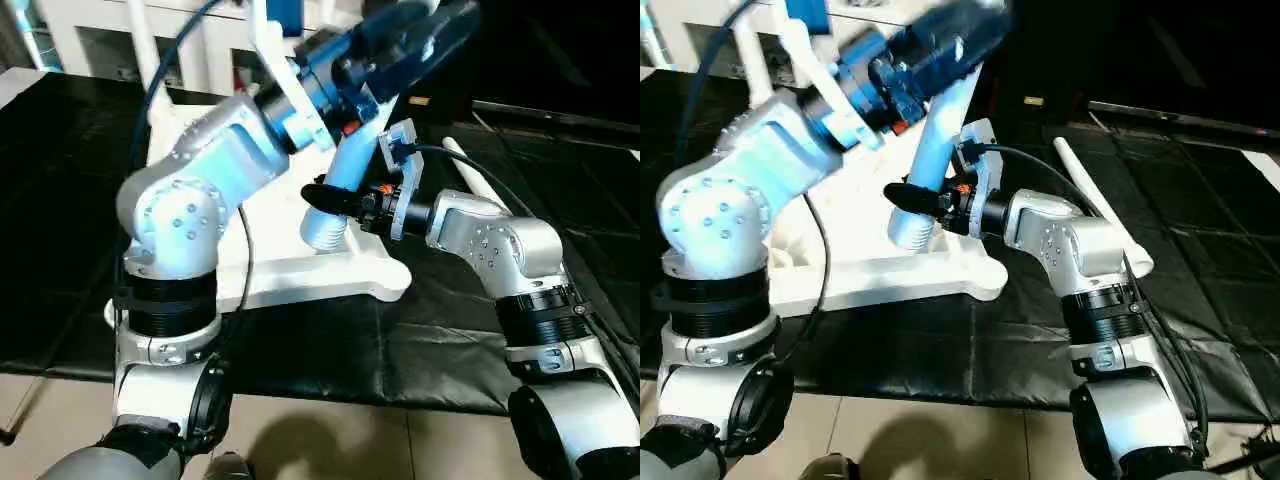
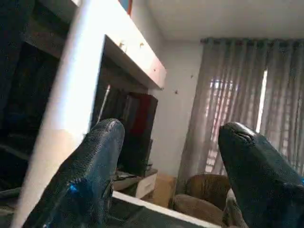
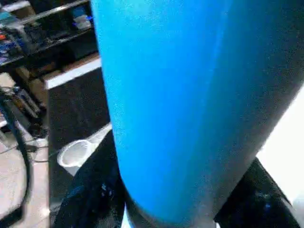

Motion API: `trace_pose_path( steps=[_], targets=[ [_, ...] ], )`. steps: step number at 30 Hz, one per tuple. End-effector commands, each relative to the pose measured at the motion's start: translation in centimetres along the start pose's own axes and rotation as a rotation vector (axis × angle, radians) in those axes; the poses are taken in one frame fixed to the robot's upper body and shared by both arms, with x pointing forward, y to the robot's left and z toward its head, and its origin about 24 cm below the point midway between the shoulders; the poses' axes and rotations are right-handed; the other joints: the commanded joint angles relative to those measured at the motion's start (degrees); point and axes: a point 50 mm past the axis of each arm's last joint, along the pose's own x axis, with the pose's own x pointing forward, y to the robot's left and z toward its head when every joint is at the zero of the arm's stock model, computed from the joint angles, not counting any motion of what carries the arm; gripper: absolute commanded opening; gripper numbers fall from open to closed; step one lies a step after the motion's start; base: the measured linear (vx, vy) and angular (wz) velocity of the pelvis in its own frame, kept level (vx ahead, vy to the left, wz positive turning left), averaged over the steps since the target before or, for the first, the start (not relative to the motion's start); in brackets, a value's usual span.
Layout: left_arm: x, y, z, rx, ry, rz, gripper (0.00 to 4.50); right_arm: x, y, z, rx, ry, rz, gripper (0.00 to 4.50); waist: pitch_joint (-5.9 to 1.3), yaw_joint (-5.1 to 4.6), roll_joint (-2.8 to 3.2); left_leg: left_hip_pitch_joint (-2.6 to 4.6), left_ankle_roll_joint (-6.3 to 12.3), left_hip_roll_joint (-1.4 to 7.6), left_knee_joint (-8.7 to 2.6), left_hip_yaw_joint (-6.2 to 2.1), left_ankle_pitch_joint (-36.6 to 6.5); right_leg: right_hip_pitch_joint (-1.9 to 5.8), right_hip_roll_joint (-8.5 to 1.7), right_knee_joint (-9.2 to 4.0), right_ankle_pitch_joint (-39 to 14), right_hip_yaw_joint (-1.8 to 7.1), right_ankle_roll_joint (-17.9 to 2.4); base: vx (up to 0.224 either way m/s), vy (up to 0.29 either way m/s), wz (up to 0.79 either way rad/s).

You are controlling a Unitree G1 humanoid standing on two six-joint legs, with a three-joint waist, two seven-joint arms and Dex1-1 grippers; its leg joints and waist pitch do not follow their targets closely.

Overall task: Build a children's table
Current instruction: Pick table leg

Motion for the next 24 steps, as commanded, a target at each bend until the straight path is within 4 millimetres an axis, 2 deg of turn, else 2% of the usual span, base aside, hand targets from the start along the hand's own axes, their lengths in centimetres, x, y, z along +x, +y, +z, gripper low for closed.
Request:
trace_pose_path(
  steps=[1,2,4,5,6,7,8,9,10,11,12,13,14,15,16,17,18,19,20,21,22,24],
  targets=[
    [-0.6,0.6,0.1,0.056,0.027,0.038,3.87,-0.7,-1.1,0.0,-0.055,-0.028,-0.107,1.93,-5.01,0.03,0.7,2.1,-4.23,0.08,-3.83,0.85,-11.64,2.35,-1.83,-4.21,-6.16,0.55,-8.83,0.0,0.0,0.0],
    [-0.6,0.6,0.1,0.056,0.027,0.038,3.87,-0.7,-1.1,0.0,-0.055,-0.028,-0.107,1.93,-5.01,-0.05,0.63,2.14,-4.36,0.08,-3.82,0.92,-11.77,2.25,-1.81,-4.29,-6.28,0.56,-8.67,0.0,0.0,0.0],
    [-1.8,1.9,-1.0,0.137,0.136,0.122,3.89,-1.4,-2.3,-0.4,-0.108,-0.046,-0.223,1.93,-5.0,-0.25,0.66,2.11,-4.73,0.03,-3.87,0.9,-11.93,2.3,-1.73,-4.24,-6.71,0.53,-8.33,0.0,0.0,0.0],
    [-2.6,2.6,-1.9,0.2,0.227,0.165,3.9,-1.9,-2.9,-0.6,-0.129,-0.054,-0.288,1.93,-5.01,-0.14,1.17,2.24,-4.95,0.19,-3.92,0.74,-12.33,2.0,-1.89,-4.47,-7.81,0.54,-7.41,0.0,0.0,0.0],
    [-3.2,3.0,-2.6,0.241,0.288,0.187,3.9,-2.2,-3.3,-0.8,-0.14,-0.058,-0.325,1.93,-5.02,-0.32,0.98,2.37,-5.33,0.01,-3.88,0.94,-12.79,2.0,-1.62,-4.27,-8.24,0.59,-7.13,0.0,0.0,0.0],
    [-3.2,3.0,-2.6,0.241,0.288,0.187,3.9,-2.2,-3.3,-0.8,-0.14,-0.058,-0.325,1.93,-5.03,-0.43,1.11,2.37,-5.51,0.08,-3.94,0.92,-12.92,1.99,-1.58,-4.25,-8.01,0.63,-7.04,0.0,0.0,0.0],
    [-4.6,3.6,-4.5,0.287,0.416,0.205,3.9,-3.1,-4.2,-1.1,-0.154,-0.08,-0.415,1.93,-5.1,-0.42,1.77,2.53,-5.88,0.1,-3.9,0.84,-13.23,1.83,-1.55,-4.19,-7.27,0.62,-7.3,0.0,0.0,0.0],
    [-4.7,3.6,-4.7,0.288,0.424,0.205,3.9,-3.2,-4.3,-1.1,-0.156,-0.082,-0.421,1.93,-5.16,-0.36,1.62,2.54,-5.91,0.16,-3.93,0.75,-13.36,1.83,-1.61,-4.2,-6.95,0.56,-7.38,0.0,0.0,0.0],
    [-5.0,3.7,-5.2,0.289,0.453,0.204,3.9,-3.5,-4.5,-1.2,-0.164,-0.09,-0.444,1.93,-5.11,-0.47,1.75,2.53,-6.05,0.02,-3.92,0.89,-13.79,1.78,-1.48,-4.14,-6.61,0.58,-7.76,0.0,0.0,0.0],
    [-5.7,3.9,-6.6,0.28,0.518,0.197,3.9,-4.0,-4.8,-1.4,-0.155,-0.109,-0.487,1.93,-5.19,-0.44,1.71,2.5,-6.0,0.0,-3.92,0.82,-13.77,2.01,-1.54,-4.07,-5.74,0.56,-8.31,0.0,0.0,0.0],
    [-6.0,4.0,-7.4,0.28,0.556,0.187,3.9,-4.3,-4.9,-1.5,-0.156,-0.117,-0.506,1.93,-5.18,-0.42,1.94,2.46,-5.97,-0.02,-3.92,0.78,-13.74,1.98,-1.58,-4.05,-5.59,0.57,-8.43,0.0,0.0,0.0],
    [-6.5,4.0,-8.5,0.266,0.606,0.17,3.9,-4.7,-5.1,-1.7,-0.147,-0.128,-0.53,1.93,-5.22,-0.47,1.85,2.5,-5.92,-0.04,-3.9,0.86,-14.0,1.93,-1.52,-4.05,-5.56,0.59,-8.46,0.0,0.0,0.0],
    [-6.9,4.0,-9.2,0.256,0.64,0.157,3.9,-4.9,-5.2,-1.9,-0.142,-0.136,-0.544,1.93,-5.21,-0.55,2.3,2.49,-5.93,-0.16,-3.89,0.8,-14.42,1.97,-1.46,-3.85,-5.49,0.6,-8.8,0.0,0.0,0.0],
    [-7.4,4.2,-10.7,0.245,0.698,0.147,3.9,-5.2,-5.2,-2.2,-0.134,-0.154,-0.557,1.93,-5.15,-0.67,2.53,2.48,-5.72,-0.17,-3.91,0.82,-14.85,1.92,-1.47,-4.22,-5.52,0.67,-8.83,0.0,0.0,0.0],
    [-7.4,4.2,-10.7,0.245,0.698,0.147,3.9,-5.2,-5.2,-2.2,-0.134,-0.154,-0.557,1.93,-5.16,-0.74,2.33,2.5,-5.62,-0.2,-3.9,0.87,-15.17,1.96,-1.4,-4.24,-5.62,0.68,-8.84,0.0,0.0,0.0],
    [-7.9,4.4,-11.9,0.238,0.752,0.136,3.9,-5.5,-5.1,-2.4,-0.132,-0.167,-0.564,1.93,-5.31,-0.82,2.11,2.39,-5.39,-0.21,-3.93,0.81,-14.95,2.25,-1.47,-4.1,-5.2,0.65,-9.28,0.0,0.0,0.0],
    [-7.9,4.4,-12.0,0.237,0.754,0.135,3.9,-5.5,-5.1,-2.4,-0.131,-0.167,-0.565,1.93,-5.23,-1.05,2.72,2.41,-5.34,-0.22,-3.95,0.79,-15.28,2.1,-1.47,-4.3,-5.33,0.67,-9.44,0.0,0.0,0.0],
    [-8.3,4.5,-12.9,0.24,0.793,0.127,3.9,-5.6,-5.0,-2.6,-0.133,-0.175,-0.567,1.93,-5.24,-1.16,2.95,2.38,-5.43,-0.24,-3.9,0.7,-15.58,2.18,-1.44,-4.09,-5.17,0.65,-9.77,0.0,0.0,0.0],
    [-8.8,4.9,-13.9,0.225,0.837,0.127,3.9,-5.7,-4.9,-2.9,-0.132,-0.179,-0.567,1.93,-5.23,-1.4,3.1,2.36,-5.15,-0.31,-3.91,0.68,-16.09,2.25,-1.42,-4.19,-5.7,0.65,-9.96,0.0,0.0,0.0],
    [-9.2,5.1,-14.6,0.215,0.866,0.127,3.6,-5.8,-4.8,-3.0,-0.132,-0.182,-0.567,1.93,-5.11,-1.64,2.66,2.22,-4.49,-0.42,-3.95,0.8,-16.49,2.31,-1.43,-4.63,-7.08,0.71,-9.82,0.0,0.0,0.0],
    [-9.5,5.4,-15.1,0.207,0.887,0.136,3.6,-5.8,-4.7,-3.2,-0.138,-0.18,-0.566,1.93,-5.27,-1.58,3.23,2.27,-4.2,-0.36,-3.87,0.75,-16.05,2.34,-1.57,-4.4,-7.37,0.79,-9.97,0.0,0.0,0.0],
    [-10.0,5.7,-15.6,0.205,0.913,0.137,3.53,-5.9,-4.6,-3.3,-0.143,-0.178,-0.566,1.93,-5.27,-1.77,3.17,2.15,-3.79,-0.41,-3.86,0.83,-15.95,2.38,-1.58,-4.69,-8.34,0.82,-10.0,0.0,0.0,0.0]
  ],
)
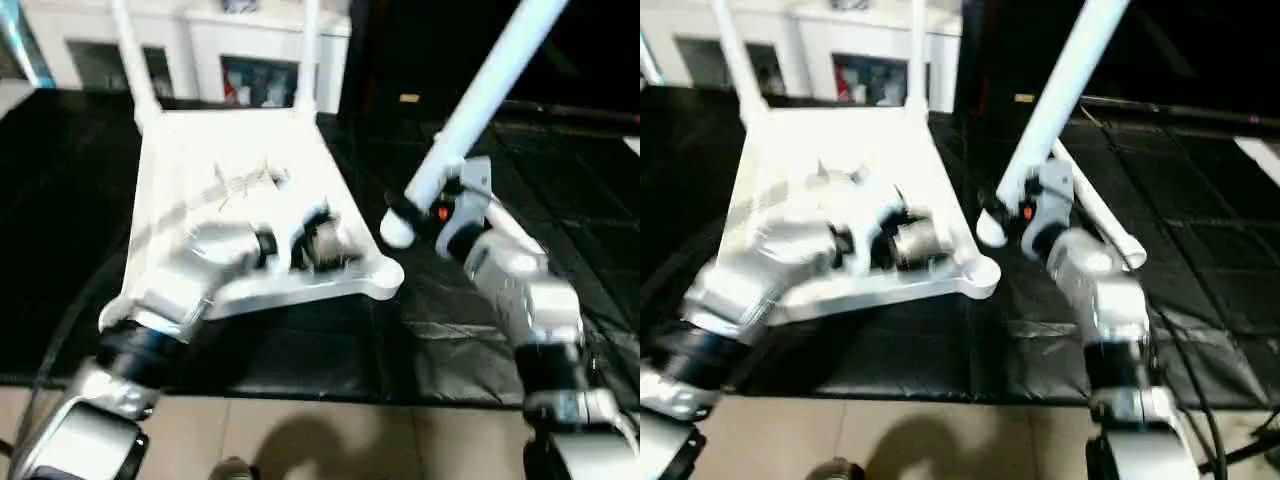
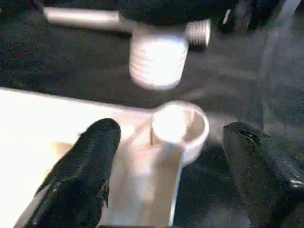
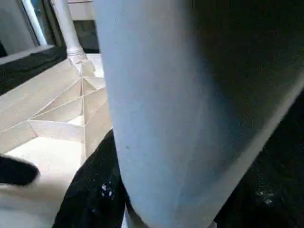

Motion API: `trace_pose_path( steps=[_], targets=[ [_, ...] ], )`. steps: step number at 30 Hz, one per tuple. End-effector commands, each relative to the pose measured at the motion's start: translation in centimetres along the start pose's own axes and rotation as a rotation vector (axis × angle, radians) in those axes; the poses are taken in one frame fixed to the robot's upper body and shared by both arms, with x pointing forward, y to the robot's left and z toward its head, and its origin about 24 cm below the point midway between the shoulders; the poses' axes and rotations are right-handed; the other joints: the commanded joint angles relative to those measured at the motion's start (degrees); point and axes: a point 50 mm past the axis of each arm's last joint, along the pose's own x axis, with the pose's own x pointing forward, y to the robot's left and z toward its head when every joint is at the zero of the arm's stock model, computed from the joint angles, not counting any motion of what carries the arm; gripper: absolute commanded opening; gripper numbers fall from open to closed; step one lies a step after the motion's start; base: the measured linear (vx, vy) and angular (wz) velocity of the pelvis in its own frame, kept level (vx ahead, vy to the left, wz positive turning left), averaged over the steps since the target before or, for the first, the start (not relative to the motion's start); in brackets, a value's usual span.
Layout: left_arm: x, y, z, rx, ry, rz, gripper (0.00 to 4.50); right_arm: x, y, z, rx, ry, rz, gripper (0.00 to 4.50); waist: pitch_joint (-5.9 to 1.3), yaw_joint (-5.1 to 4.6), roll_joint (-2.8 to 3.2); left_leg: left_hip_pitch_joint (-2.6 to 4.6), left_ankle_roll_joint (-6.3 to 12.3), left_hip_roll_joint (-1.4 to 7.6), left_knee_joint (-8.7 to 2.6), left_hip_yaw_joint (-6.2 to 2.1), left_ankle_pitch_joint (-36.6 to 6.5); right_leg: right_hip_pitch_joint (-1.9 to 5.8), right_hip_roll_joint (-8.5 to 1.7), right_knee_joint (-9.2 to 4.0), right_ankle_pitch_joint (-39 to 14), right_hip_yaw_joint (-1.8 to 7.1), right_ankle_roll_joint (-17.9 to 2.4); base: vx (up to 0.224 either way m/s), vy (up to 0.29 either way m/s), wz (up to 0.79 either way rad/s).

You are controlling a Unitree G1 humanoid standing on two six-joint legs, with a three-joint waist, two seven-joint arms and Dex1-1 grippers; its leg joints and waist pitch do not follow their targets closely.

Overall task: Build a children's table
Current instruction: Pick table leg, then insert table leg to table base

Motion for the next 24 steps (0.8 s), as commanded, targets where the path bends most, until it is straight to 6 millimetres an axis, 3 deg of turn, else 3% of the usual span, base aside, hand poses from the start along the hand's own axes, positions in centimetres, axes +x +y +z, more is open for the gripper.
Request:
trace_pose_path(
  steps=[1,8,24],
  targets=[
    [0.2,0.2,-0.5,0.044,0.033,-0.01,3.39,-0.3,-0.2,0.9,-0.031,-0.048,-0.011,1.93,-5.0,-0.1,0.65,1.99,-3.82,-0.34,-3.83,0.76,-15.58,2.52,-1.63,-4.59,-8.1,0.74,-10.19,0.0,0.0,0.0],
    [-0.1,1.4,-3.1,0.095,0.172,-0.061,2.65,-0.6,0.3,0.5,-0.041,-0.042,0.009,1.93,-5.04,-0.35,1.16,2.39,-3.17,-0.14,-3.92,0.72,-16.27,2.2,-1.6,-4.52,-6.25,0.69,-11.85,0.0,0.0,0.0],
    [0.3,1.7,-3.2,0.091,0.171,-0.154,1.53,-0.4,1.0,0.2,-0.056,-0.028,0.047,1.93,-4.91,0.21,0.86,2.33,-2.79,0.05,-4.08,0.79,-16.7,2.19,-2.01,-4.58,-7.36,0.8,-12.52,0.0,0.0,0.0]
  ],
)
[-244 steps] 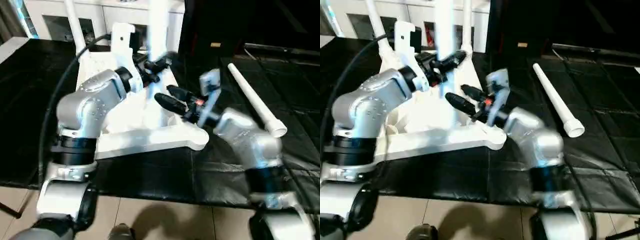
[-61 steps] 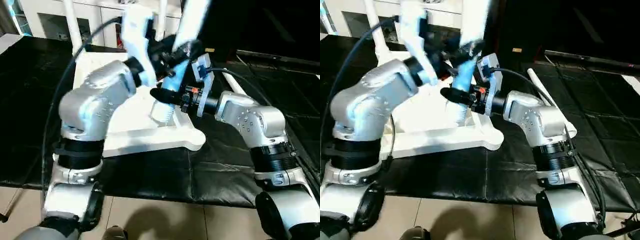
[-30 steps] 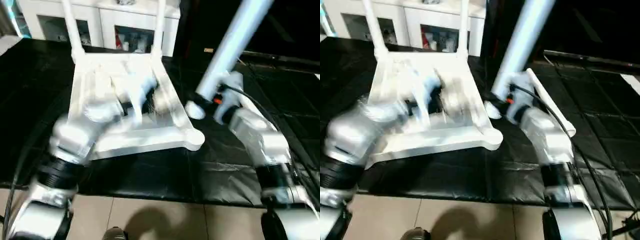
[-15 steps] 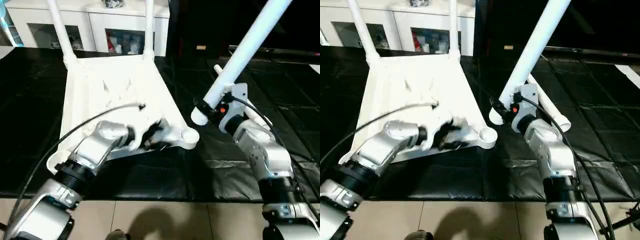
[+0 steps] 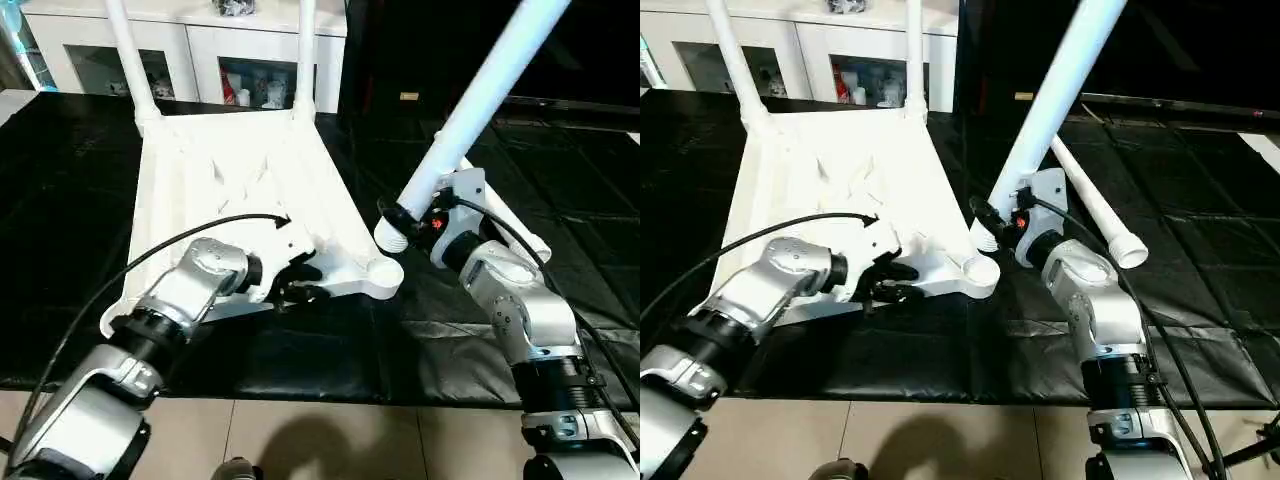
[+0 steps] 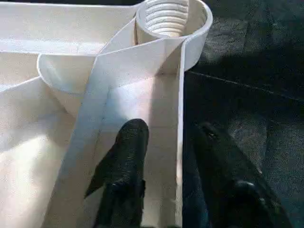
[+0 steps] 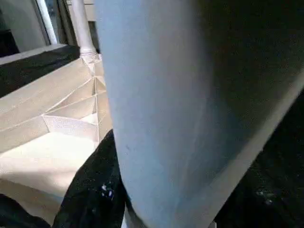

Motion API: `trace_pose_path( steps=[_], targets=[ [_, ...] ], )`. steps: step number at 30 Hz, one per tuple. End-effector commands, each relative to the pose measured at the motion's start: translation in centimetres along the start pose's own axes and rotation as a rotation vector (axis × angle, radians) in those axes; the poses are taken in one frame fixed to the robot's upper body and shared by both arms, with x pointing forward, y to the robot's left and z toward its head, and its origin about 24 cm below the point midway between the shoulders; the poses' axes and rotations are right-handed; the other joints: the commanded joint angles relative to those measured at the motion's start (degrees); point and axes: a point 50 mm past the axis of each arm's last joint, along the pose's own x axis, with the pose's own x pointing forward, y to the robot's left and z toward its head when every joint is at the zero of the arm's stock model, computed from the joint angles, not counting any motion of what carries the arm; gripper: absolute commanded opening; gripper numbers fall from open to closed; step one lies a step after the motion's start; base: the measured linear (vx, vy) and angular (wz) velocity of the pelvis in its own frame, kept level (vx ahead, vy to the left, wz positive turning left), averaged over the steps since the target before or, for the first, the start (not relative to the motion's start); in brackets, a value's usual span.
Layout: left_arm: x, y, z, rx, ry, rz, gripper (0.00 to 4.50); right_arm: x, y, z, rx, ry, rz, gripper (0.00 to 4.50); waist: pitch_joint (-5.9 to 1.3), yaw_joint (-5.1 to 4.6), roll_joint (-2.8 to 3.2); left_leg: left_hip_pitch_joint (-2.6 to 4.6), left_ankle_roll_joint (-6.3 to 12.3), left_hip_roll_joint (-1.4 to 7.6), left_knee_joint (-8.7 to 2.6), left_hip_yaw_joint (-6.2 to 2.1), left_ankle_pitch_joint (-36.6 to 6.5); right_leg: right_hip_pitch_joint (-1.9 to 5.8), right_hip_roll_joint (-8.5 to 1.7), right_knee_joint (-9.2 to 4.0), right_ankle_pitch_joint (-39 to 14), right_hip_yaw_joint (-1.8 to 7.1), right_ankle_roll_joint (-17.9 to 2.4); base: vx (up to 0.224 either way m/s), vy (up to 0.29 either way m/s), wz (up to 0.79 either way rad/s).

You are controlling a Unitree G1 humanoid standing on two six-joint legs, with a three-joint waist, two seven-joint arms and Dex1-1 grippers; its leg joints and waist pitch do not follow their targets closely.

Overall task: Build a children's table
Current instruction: Insert table leg to table base

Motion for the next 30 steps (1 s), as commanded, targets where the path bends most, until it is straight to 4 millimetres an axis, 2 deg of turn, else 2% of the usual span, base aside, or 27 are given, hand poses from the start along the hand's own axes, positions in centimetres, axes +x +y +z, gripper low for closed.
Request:
trace_pose_path(
  steps=[1,9,17,23,24,27,30],
  targets=[
    [0.0,0.3,0.6,0.021,-0.009,-0.006,1.36,-0.1,-0.1,0.3,-0.011,-0.016,0.007,1.93,-4.95,-0.08,0.67,2.33,-2.67,0.02,-3.99,0.78,-16.64,2.23,-1.99,-4.56,-7.36,0.81,-12.53,0.0,0.0,0.0],
    [0.3,0.3,0.7,0.023,-0.017,-0.039,0.87,-0.1,0.2,0.3,-0.017,-0.014,0.023,1.93,-4.9,-0.1,0.77,2.37,-2.62,0.09,-4.07,0.73,-17.39,2.18,-2.0,-4.57,-7.38,0.8,-12.91,0.0,0.0,0.0],
    [0.5,0.3,0.5,0.026,-0.008,-0.053,0.08,0.0,0.4,0.3,-0.023,-0.009,0.04,1.93,-4.86,-0.12,0.61,2.34,-2.35,0.15,-4.11,0.72,-17.17,2.19,-2.04,-4.6,-7.29,0.8,-13.03,0.0,0.0,0.0],
    [0.3,0.4,0.1,0.04,0.013,-0.064,0.0,0.2,0.6,0.3,-0.027,0.001,0.076,1.93,-4.83,-0.09,0.2,2.23,-1.81,0.19,-4.13,0.78,-16.58,2.25,-2.14,-4.65,-7.53,0.82,-12.99,0.0,0.0,0.0],
    [0.1,0.4,0.0,0.045,0.018,-0.07,0.0,0.3,0.9,0.2,-0.029,0.014,0.106,1.93,-4.81,-0.06,0.34,2.26,-1.78,0.18,-4.14,0.76,-16.67,2.21,-2.16,-4.63,-7.88,0.81,-12.95,0.0,0.0,0.0],
    [-0.4,0.3,-0.6,0.078,0.055,-0.093,0.0,0.4,1.1,0.1,-0.029,0.039,0.151,1.93,-4.74,-0.09,0.0,2.2,-1.65,0.24,-4.23,0.76,-17.12,2.2,-2.23,-4.76,-8.92,0.81,-12.72,0.0,0.0,0.0],
    [-0.8,0.1,-1.3,0.088,0.097,-0.124,0.0,0.6,1.3,0.0,-0.022,0.055,0.176,1.93,-4.69,-0.04,0.09,2.33,-1.77,0.32,-4.28,0.74,-17.46,2.0,-2.3,-4.74,-9.94,0.84,-12.66,0.0,0.0,0.0]
  ],
)
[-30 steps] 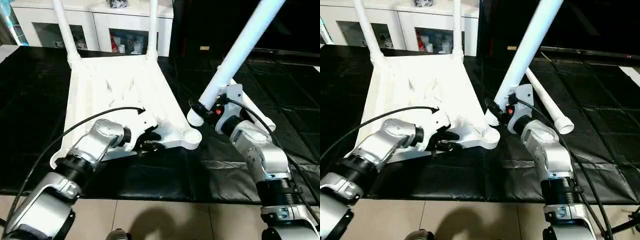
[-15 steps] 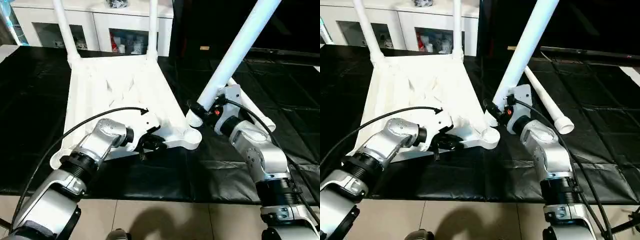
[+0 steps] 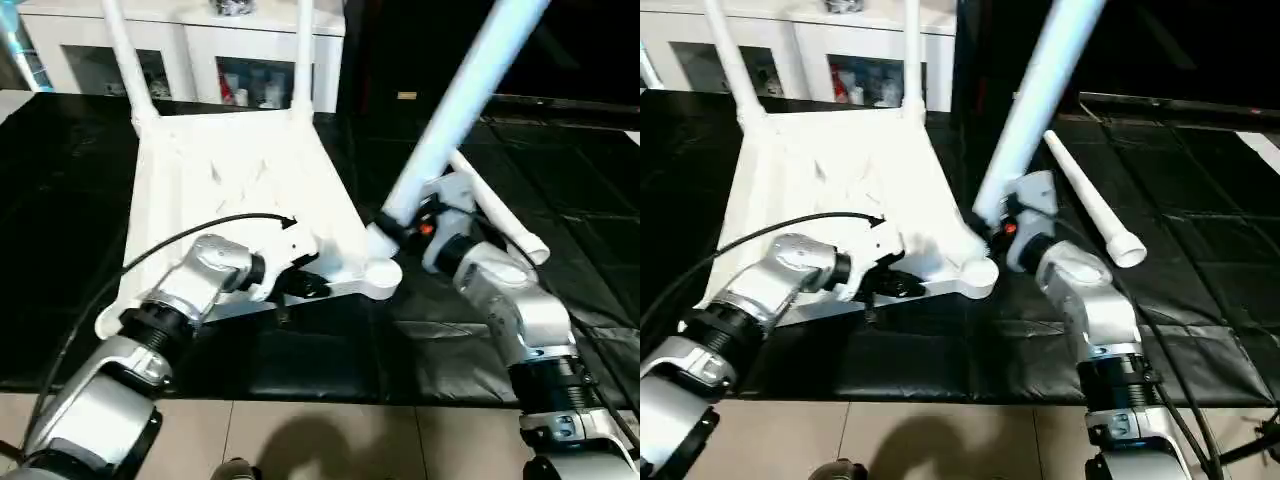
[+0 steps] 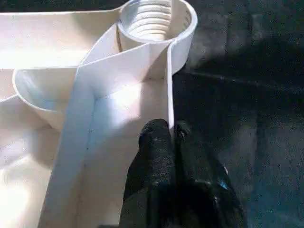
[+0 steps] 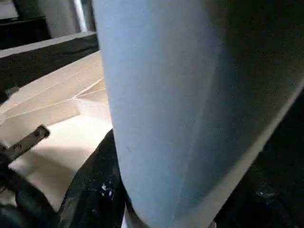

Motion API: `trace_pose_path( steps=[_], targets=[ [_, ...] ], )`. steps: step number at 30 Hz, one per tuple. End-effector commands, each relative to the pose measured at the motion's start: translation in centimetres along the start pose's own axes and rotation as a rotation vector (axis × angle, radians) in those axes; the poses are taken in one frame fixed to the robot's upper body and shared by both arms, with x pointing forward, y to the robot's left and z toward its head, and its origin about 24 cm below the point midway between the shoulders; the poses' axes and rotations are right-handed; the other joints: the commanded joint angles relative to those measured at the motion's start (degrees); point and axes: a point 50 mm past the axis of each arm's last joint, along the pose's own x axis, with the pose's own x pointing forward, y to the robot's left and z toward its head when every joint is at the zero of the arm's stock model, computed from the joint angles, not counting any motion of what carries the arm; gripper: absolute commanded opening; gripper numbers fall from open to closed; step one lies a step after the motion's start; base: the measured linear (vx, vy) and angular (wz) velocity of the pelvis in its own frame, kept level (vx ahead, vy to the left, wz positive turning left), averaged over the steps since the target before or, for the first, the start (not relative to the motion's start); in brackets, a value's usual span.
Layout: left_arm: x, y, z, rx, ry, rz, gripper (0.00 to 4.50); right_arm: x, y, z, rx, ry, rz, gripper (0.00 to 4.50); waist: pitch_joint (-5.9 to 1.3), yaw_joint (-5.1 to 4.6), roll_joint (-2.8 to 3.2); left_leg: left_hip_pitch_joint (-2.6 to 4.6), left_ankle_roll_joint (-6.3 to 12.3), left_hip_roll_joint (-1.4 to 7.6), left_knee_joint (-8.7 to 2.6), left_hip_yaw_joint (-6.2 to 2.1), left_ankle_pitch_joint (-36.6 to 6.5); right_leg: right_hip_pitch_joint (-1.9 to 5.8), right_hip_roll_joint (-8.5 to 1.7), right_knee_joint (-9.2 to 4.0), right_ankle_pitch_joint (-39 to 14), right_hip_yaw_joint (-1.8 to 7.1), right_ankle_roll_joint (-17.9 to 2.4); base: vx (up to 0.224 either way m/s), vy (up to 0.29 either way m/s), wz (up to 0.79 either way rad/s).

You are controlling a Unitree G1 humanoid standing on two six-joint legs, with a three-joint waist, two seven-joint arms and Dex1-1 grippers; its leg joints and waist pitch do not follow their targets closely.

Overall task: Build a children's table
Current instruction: Insert table leg to table base

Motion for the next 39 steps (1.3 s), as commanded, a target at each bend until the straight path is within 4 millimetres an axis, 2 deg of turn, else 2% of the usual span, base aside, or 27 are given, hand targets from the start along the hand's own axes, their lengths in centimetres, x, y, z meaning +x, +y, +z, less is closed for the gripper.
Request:
trace_pose_path(
  steps=[1,4,5,7,9,10,11,18,19,21,24,25,31,32,39],
  targets=[
    [0.0,-0.4,-0.8,0.013,0.061,-0.04,0.0,0.2,-0.1,0.5,-0.005,0.002,0.02,1.93,-4.7,0.0,0.22,2.34,-1.88,0.36,-4.27,0.71,-17.69,1.97,-2.32,-4.67,-10.13,0.85,-12.67,0.0,0.0,0.0],
    [-1.0,-0.5,-1.7,-0.01,0.095,-0.044,0.0,0.5,0.2,0.5,-0.013,0.016,0.052,1.93,-4.65,-0.01,0.27,2.35,-2.27,0.39,-4.33,0.68,-18.27,1.87,-2.37,-4.62,-10.83,0.83,-12.72,0.0,0.0,0.0],
    [-1.4,-0.3,-1.9,-0.023,0.097,-0.024,0.0,0.6,0.3,0.5,-0.009,0.018,0.066,1.93,-4.6,-0.13,0.11,2.27,-2.3,0.35,-4.38,0.7,-18.3,1.89,-2.33,-4.59,-10.96,0.81,-12.67,0.0,0.0,0.0],
    [-2.4,-0.1,-2.3,-0.053,0.093,0.018,0.0,0.9,0.8,0.3,-0.011,0.032,0.104,1.93,-4.62,-0.18,0.28,2.3,-2.34,0.42,-4.4,0.65,-18.35,1.86,-2.35,-4.48,-10.69,0.81,-12.74,0.0,0.0,0.0],
    [-2.8,-0.2,-2.5,-0.056,0.087,0.034,0.0,1.0,1.2,0.0,-0.017,0.047,0.129,1.93,-4.59,-0.3,0.11,2.21,-2.27,0.39,-4.43,0.7,-18.16,1.86,-2.32,-4.53,-10.49,0.82,-12.68,0.0,0.0,0.0],
    [-2.9,-0.2,-2.5,-0.054,0.085,0.035,0.0,1.0,1.3,0.0,-0.017,0.049,0.132,1.93,-4.59,-0.3,0.22,2.23,-2.35,0.42,-4.45,0.65,-18.14,1.86,-2.34,-4.47,-10.48,0.81,-12.68,0.0,0.0,0.0],
    [-2.9,-0.3,-2.5,-0.049,0.073,0.04,0.0,1.0,1.4,-0.1,-0.013,0.053,0.139,1.93,-4.55,-0.51,0.0,2.17,-2.32,0.32,-4.48,0.71,-18.15,1.87,-2.27,-4.52,-10.84,0.79,-12.59,0.0,0.0,0.0],
    [-2.1,-0.8,-1.4,-0.032,-0.029,0.005,0.0,1.2,1.6,-0.2,-0.004,0.041,0.162,1.93,-4.58,-0.52,0.03,2.29,-2.17,0.37,-4.4,0.8,-18.29,1.66,-2.35,-4.69,-11.54,0.91,-12.33,0.0,0.0,0.0],
    [-2.1,-1.1,-1.3,-0.026,-0.025,-0.03,0.27,1.2,1.6,-0.2,-0.004,0.04,0.161,1.93,-4.57,-0.49,0.03,2.28,-2.12,0.36,-4.41,0.8,-18.16,1.66,-2.35,-4.68,-11.46,0.92,-12.34,0.0,0.0,0.0],
    [-1.9,-1.1,-1.2,-0.011,-0.024,-0.025,0.54,1.1,1.6,-0.2,-0.004,0.039,0.162,1.93,-4.67,-0.41,0.11,2.25,-2.01,0.4,-4.37,0.84,-16.95,1.71,-2.26,-4.48,-9.37,0.91,-12.59,0.0,0.0,0.0],
    [-1.8,-0.8,-1.2,0.017,-0.008,0.005,0.54,1.1,1.6,-0.2,-0.006,0.04,0.164,1.93,-4.64,-0.08,0.08,2.28,-1.75,0.36,-4.3,0.93,-16.65,1.74,-2.3,-4.56,-8.97,0.94,-12.48,0.0,0.0,0.0],
    [-1.7,-0.7,-1.3,0.016,-0.002,0.009,0.54,1.1,1.6,-0.2,-0.007,0.04,0.164,1.93,-4.65,-0.03,0.42,2.37,-2.04,0.38,-4.36,0.91,-17.3,1.65,-2.25,-4.61,-9.48,0.96,-12.34,0.0,0.0,0.0],
    [-1.7,-0.4,-1.1,0.016,0.0,0.001,0.54,1.0,1.7,-0.3,-0.012,0.043,0.173,1.93,-4.56,0.06,0.41,2.44,-2.87,0.36,-4.53,0.76,-19.56,1.56,-2.33,-4.81,-12.26,0.96,-11.77,0.0,0.0,0.0],
    [-1.7,-0.3,-1.1,0.019,0.001,0.0,0.36,0.9,1.7,-0.3,-0.013,0.044,0.174,1.93,-4.59,0.06,0.49,2.46,-2.95,0.39,-4.54,0.73,-19.56,1.53,-2.33,-4.78,-12.0,0.96,-11.84,0.0,0.0,0.0],
    [-1.5,-0.3,-1.0,0.039,0.02,-0.032,0.0,0.8,1.8,-0.5,-0.017,0.052,0.188,1.93,-4.71,0.13,0.44,2.32,-2.4,0.35,-4.43,0.77,-18.06,1.73,-2.29,-4.55,-9.1,0.91,-12.64,0.0,0.0,0.0]
  ],
)
